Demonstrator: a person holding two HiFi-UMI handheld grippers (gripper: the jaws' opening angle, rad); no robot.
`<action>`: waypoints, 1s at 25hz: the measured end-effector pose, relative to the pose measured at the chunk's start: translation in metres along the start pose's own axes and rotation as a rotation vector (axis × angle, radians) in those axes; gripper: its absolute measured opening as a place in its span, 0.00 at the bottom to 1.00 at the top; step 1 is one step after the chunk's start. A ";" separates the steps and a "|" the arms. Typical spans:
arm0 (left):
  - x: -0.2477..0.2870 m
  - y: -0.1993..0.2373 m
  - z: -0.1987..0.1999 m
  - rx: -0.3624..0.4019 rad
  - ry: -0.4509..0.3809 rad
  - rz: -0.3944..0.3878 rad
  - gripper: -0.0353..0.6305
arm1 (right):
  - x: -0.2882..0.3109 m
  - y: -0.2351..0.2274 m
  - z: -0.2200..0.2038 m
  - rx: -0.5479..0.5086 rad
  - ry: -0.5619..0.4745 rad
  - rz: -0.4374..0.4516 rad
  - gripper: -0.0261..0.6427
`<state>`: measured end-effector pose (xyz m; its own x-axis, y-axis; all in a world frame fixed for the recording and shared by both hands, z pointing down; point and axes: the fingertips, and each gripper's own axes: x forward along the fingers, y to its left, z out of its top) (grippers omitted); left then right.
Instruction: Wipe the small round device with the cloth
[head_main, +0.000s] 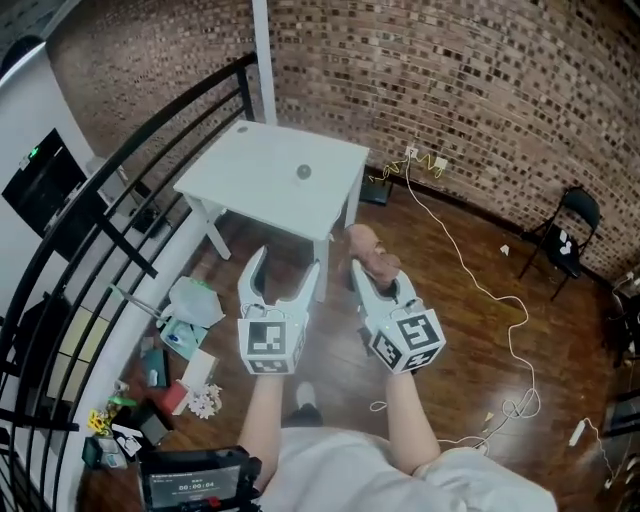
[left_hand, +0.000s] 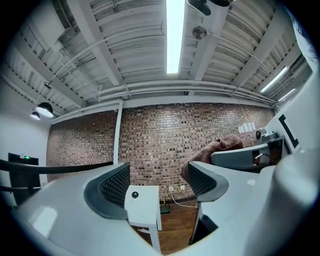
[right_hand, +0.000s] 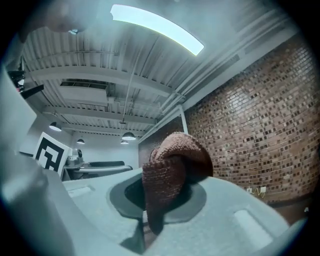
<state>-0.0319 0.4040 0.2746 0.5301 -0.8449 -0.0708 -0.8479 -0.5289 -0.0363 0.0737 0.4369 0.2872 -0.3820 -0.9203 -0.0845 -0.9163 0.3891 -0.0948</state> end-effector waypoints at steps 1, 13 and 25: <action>0.010 0.019 0.000 -0.001 0.000 -0.002 0.64 | 0.023 0.001 0.002 -0.003 0.000 -0.002 0.08; 0.113 0.133 -0.049 -0.067 0.073 -0.030 0.64 | 0.174 -0.038 -0.029 0.015 0.078 -0.048 0.08; 0.248 0.171 -0.089 -0.045 0.091 -0.023 0.63 | 0.294 -0.142 -0.050 0.068 0.063 -0.014 0.08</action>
<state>-0.0448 0.0964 0.3391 0.5500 -0.8349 0.0201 -0.8351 -0.5500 0.0079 0.0854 0.1093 0.3256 -0.3782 -0.9255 -0.0202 -0.9121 0.3762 -0.1627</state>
